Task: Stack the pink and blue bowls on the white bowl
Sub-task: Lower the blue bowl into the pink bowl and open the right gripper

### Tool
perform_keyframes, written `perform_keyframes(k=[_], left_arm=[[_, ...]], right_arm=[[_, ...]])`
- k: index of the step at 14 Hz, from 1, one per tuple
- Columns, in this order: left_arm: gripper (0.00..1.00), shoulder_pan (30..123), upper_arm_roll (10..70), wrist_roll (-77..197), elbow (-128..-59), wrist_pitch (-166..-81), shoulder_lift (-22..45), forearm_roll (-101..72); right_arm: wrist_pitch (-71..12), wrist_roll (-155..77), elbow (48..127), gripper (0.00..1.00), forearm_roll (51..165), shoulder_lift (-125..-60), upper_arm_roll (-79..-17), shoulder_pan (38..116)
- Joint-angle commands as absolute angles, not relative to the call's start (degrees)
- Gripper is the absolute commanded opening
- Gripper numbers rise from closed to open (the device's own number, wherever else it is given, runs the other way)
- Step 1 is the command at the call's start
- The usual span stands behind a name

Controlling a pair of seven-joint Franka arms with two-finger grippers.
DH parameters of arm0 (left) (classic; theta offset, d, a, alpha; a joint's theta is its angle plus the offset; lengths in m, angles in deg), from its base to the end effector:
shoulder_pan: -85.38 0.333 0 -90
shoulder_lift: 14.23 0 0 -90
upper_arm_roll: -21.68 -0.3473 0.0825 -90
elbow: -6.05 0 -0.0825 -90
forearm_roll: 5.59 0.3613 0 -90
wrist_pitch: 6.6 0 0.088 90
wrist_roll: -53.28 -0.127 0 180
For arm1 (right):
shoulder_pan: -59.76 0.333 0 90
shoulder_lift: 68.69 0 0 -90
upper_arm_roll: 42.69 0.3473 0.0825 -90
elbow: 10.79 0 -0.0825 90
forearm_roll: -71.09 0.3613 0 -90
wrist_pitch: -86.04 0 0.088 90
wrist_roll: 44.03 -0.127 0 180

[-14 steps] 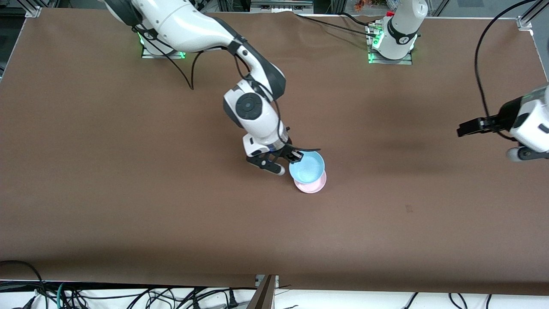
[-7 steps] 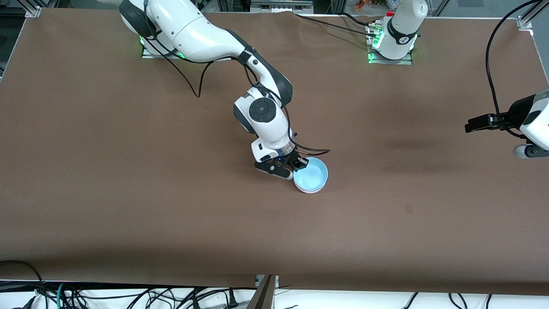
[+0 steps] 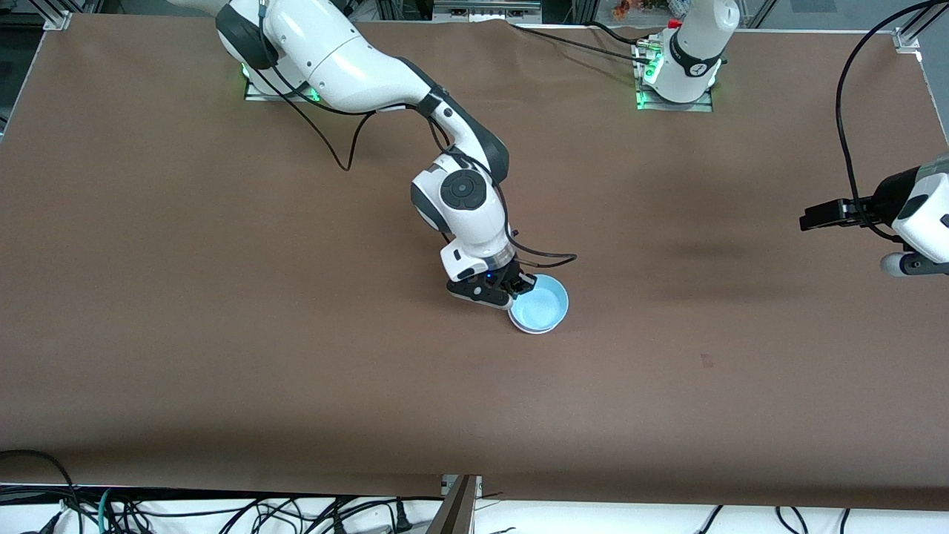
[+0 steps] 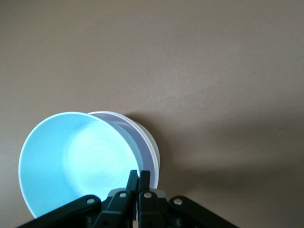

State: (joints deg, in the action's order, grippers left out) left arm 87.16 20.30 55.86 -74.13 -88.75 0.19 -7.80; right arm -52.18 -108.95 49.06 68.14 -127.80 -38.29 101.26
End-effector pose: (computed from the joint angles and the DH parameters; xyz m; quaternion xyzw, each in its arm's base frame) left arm 0.5912 0.0255 0.5592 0.9928 0.0492 -0.1083 0.0168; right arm 0.5901 0.5716 0.2481 -0.9708 0.1706 -0.0881 0.1439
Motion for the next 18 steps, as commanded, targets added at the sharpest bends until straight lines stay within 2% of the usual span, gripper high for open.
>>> perform_keyframes(k=[1, 7, 9, 10, 14, 15, 16, 18], left_arm=[[1.0, 86.87, 20.18, 54.51, -71.92, -88.17, 1.15, -6.64], [1.0, 86.87, 19.92, 54.51, -71.12, -87.99, 1.68, -6.64], [1.0, 86.87, 19.92, 54.51, -71.04, -87.99, 1.68, -6.64], [1.0, 86.96, 19.92, 54.51, -71.03, -87.99, 1.68, -6.64], [1.0, 86.96, 20.01, 54.42, -71.03, -87.99, 1.68, -6.64], [1.0, 86.87, 20.01, 54.51, -71.03, -87.99, 1.68, -6.64], [1.0, 86.87, 20.01, 54.51, -71.03, -87.99, 1.68, -6.64], [1.0, 86.96, 20.09, 54.42, -71.03, -87.99, 1.68, -6.64]], right_arm=[[-51.34, -108.9, 46.52, 0.0, 66.52, -129.16, -38.74, 101.77], [-51.33, -108.98, 46.69, 0.0, 66.43, -129.16, -38.74, 102.03], [-50.2, -108.81, 46.61, 0.16, 66.43, -128.9, -38.82, 101.86], [-49.58, -108.81, 46.61, 0.27, 66.43, -128.72, -38.82, 101.77], [-46.6, -108.81, 46.43, 0.52, 66.52, -128.28, -38.83, 101.59], [-45.46, -108.81, 46.34, 0.8, 66.52, -127.23, -38.82, 101.5], [-44.32, -108.72, 46.34, 1.0, 66.52, -125.66, -39.0, 101.42], [-41.85, -108.02, 46.43, 1.0, 66.43, -122.76, -39.26, 100.8]])
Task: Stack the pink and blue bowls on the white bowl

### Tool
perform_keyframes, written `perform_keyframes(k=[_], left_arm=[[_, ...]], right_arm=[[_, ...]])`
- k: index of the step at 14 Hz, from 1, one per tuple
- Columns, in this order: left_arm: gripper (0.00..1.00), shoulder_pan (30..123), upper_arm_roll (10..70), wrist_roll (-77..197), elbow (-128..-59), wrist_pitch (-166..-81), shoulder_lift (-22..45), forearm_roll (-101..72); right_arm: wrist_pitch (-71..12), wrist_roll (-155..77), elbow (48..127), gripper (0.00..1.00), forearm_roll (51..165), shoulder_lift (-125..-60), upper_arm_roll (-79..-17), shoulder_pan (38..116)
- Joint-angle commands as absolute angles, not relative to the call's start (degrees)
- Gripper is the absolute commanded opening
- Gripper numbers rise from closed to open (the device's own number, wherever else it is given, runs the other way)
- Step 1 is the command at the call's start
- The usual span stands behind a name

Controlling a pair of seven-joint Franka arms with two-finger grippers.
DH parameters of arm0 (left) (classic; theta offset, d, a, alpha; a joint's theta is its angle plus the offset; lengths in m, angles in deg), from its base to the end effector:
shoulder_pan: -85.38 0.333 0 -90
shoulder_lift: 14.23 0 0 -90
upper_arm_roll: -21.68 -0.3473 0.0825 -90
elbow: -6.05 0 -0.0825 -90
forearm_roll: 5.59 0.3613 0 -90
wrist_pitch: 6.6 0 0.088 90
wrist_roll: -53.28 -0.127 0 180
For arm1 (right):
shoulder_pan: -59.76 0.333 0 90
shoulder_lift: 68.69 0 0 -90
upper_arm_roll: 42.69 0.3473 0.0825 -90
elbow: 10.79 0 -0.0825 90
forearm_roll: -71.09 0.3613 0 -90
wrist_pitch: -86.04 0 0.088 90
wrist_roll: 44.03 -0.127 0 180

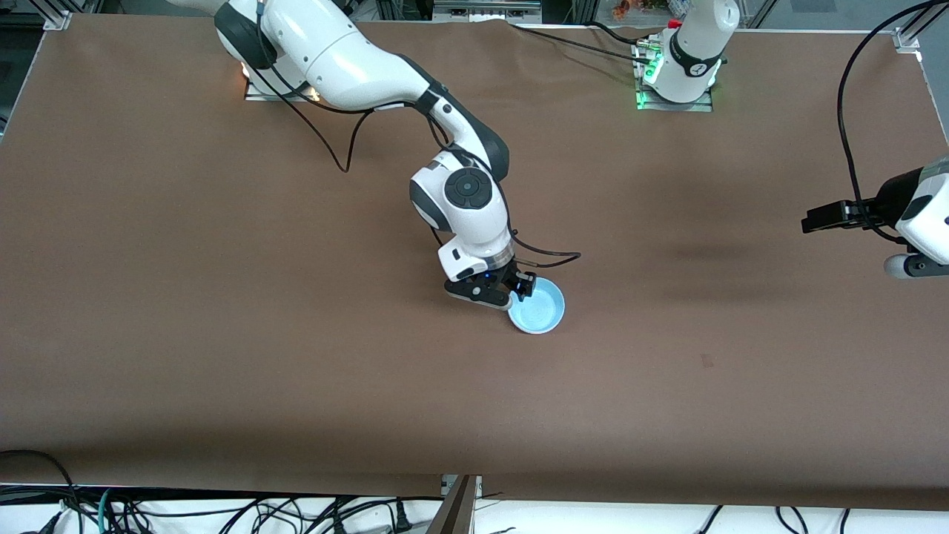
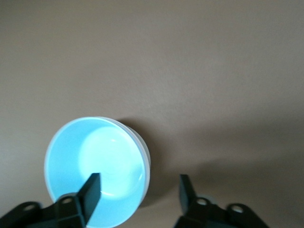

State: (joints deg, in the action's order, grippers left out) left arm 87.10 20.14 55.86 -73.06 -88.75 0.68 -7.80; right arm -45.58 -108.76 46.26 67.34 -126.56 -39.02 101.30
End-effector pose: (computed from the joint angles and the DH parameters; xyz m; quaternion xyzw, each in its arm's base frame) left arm 0.5947 0.0264 0.5621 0.9933 0.0499 -0.1032 0.0164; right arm 0.5953 0.5658 0.2749 -0.9748 0.1685 -0.0860 0.1180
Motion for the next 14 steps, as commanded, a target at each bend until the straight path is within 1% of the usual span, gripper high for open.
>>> perform_keyframes(k=[1, 2, 5, 7, 9, 11, 12, 14], left_arm=[[1.0, 86.96, 20.09, 54.51, -71.03, -87.99, 1.68, -6.64], [1.0, 86.96, 20.09, 54.42, -71.03, -87.99, 1.68, -6.64], [1.0, 86.96, 20.09, 54.51, -71.03, -87.99, 1.68, -6.64], [1.0, 86.96, 20.09, 54.51, -71.03, -87.99, 1.68, -6.64], [1.0, 86.96, 20.09, 54.51, -71.03, -87.99, 1.68, -6.73], [1.0, 86.87, 20.09, 54.42, -71.03, -87.99, 1.68, -6.73], [1.0, 86.96, 20.09, 54.42, -71.03, -87.99, 1.68, -6.73], [1.0, 86.96, 20.09, 54.42, -71.03, -87.99, 1.68, -6.73]], right_arm=[[-40.89, -106.01, 46.6, 1.0, 66.43, -120.91, -39.7, 99.58], [-39.05, -103.12, 47.04, 1.0, 66.43, -119.16, -40.05, 98.61], [-25.63, -95.82, 48.45, 1.0, 67.31, -112.31, -40.41, 93.09], [-17.36, -87.5, 51.07, 1.0, 68.79, -106.43, -40.32, 89.22], [-13.38, -78.45, 57.99, 1.0, 73.53, -98.26, -40.41, 83.96], [-11.27, -65.98, 66.69, 1.0, 74.17, -89.12, -40.49, 78.94], [-9.26, -60.96, 69.78, 1.0, 74.17, -85.25, -40.67, 76.91], [-4.6, -55.74, 73.4, 1.0, 74.08, -79.79, -41.46, 73.23]])
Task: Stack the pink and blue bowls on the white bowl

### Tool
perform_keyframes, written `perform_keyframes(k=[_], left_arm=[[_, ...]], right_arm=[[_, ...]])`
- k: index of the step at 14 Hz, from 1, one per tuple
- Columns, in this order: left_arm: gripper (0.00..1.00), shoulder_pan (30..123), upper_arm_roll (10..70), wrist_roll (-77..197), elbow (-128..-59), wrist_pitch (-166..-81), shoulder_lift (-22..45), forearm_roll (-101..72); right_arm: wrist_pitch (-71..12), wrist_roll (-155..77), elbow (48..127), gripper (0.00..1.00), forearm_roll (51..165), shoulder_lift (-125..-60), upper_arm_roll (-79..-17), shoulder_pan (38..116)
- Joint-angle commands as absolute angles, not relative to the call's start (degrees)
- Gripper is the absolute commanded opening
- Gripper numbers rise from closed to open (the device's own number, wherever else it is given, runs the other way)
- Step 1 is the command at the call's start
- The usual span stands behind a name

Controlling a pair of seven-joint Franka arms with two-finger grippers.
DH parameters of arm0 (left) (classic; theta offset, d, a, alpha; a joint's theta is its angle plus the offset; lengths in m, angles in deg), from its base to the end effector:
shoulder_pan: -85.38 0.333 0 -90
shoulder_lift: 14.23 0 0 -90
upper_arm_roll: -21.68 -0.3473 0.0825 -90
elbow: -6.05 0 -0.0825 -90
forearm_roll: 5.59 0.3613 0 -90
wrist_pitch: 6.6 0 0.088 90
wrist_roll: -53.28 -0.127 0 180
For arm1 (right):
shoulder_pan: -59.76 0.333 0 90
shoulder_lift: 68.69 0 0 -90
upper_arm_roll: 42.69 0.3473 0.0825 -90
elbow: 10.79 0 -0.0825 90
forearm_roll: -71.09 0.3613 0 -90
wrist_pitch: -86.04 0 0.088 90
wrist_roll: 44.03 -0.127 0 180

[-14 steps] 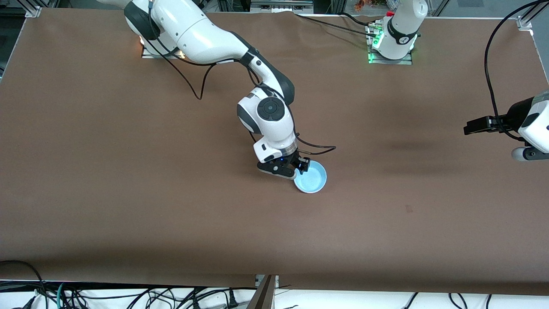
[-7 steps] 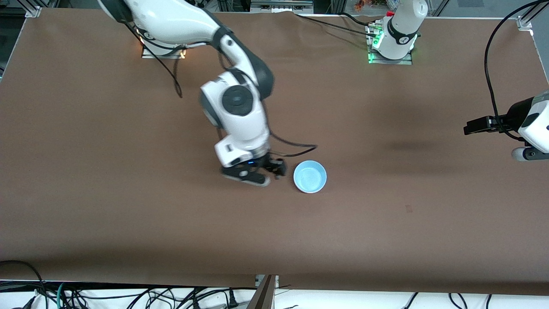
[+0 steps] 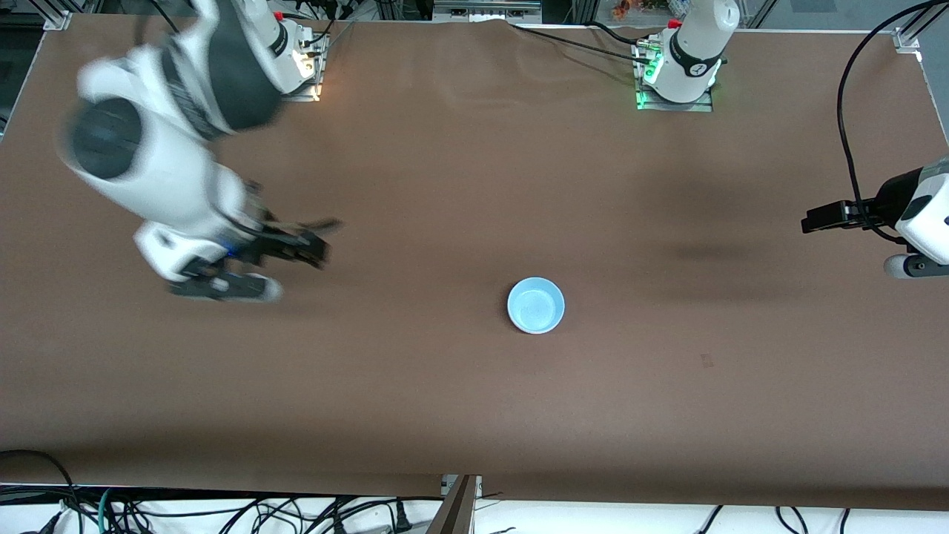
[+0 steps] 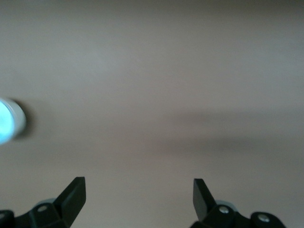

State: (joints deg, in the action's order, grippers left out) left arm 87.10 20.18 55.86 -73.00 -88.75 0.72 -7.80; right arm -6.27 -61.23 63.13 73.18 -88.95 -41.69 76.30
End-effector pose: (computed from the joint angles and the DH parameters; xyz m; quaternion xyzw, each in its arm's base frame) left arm 0.5950 0.0261 0.5621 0.9933 0.0496 -0.1031 0.0164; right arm 0.6170 0.1976 0.5565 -0.9996 -0.0014 0.0219 0.0154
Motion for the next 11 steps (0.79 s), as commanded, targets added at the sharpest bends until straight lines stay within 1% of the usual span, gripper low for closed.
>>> perform_keyframes(k=[1, 3, 5, 9, 11], left_arm=[[1.0, 86.96, 20.09, 54.42, -71.03, -87.99, 1.68, -6.73], [1.0, 86.87, 20.09, 54.42, -71.03, -87.99, 1.68, -6.73], [1.0, 86.87, 20.09, 54.42, -71.03, -87.99, 1.68, -6.91], [1.0, 86.87, 20.27, 54.42, -70.95, -87.99, 1.68, -7.08], [1.0, 86.87, 20.27, 54.42, -70.77, -87.99, 1.68, -6.99]], right_arm=[[-3.36, -52.24, 74.89, 1.0, 74.08, -77.67, -41.29, 70.51], [-2.91, -48.08, 78.84, 1.0, 73.56, -73.19, -41.02, 67.33], [-3.61, -47.12, 82.19, 1.0, 73.29, -69.93, -41.11, 66.35], [-3.35, -44.47, 78.61, 1.0, 71.62, -71.5, -41.46, 66.26], [-3.26, -44.21, 78.25, 1.0, 71.27, -71.5, -41.37, 66.35]])
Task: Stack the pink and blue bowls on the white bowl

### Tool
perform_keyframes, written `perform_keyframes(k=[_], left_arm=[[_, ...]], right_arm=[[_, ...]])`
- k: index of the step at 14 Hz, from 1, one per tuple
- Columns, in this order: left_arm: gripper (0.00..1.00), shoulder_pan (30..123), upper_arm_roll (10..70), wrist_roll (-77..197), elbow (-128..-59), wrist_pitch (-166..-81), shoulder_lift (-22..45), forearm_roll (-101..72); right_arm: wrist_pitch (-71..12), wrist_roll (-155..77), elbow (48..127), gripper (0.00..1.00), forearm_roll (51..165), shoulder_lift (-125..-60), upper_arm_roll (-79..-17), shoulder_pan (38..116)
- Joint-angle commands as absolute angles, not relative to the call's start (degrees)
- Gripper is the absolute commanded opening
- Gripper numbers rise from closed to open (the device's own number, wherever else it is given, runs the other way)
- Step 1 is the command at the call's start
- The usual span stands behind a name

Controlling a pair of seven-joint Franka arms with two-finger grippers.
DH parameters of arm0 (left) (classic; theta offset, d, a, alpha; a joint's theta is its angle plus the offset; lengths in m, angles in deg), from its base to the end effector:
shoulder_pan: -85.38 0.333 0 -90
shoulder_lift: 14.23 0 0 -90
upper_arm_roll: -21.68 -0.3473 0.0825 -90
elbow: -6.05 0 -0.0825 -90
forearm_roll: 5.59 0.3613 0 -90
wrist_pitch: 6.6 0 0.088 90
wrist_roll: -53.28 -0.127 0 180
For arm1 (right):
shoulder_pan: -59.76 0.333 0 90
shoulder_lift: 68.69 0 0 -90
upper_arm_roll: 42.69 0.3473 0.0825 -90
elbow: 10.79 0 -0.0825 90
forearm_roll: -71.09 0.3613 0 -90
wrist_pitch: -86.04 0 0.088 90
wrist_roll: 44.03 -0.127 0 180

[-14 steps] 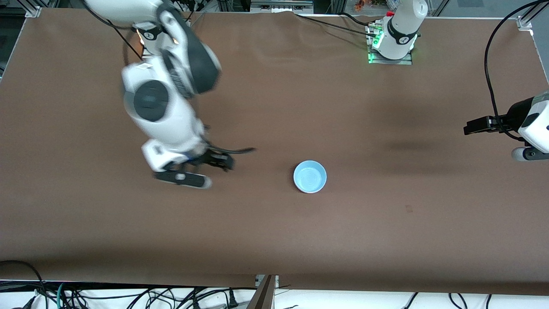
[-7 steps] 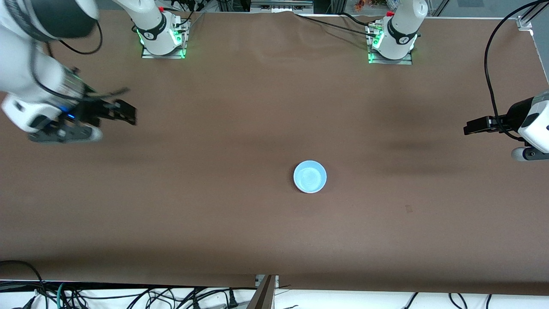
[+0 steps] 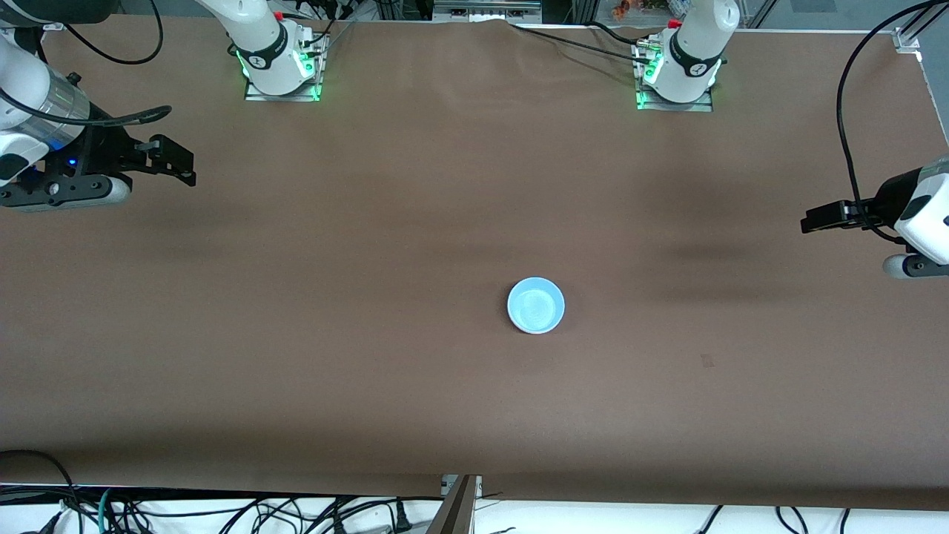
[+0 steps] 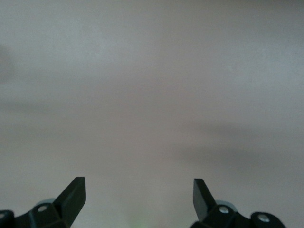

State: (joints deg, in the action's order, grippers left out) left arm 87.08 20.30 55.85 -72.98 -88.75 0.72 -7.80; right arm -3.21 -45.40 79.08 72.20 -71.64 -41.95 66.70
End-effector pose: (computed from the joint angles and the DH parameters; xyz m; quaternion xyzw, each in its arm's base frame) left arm 0.5951 0.0248 0.5622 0.9934 0.0483 -0.1029 0.0166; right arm 0.5399 0.0751 0.6080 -0.9980 -0.0548 0.0318 0.0075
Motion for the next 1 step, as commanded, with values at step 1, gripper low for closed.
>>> perform_keyframes(k=[1], left_arm=[[1.0, 86.87, 20.18, 54.42, -70.34, -87.99, 1.68, -6.91]], right_arm=[[-3.26, -43.77, 77.9, 1.0, 70.83, -71.59, -41.46, 66.35]])
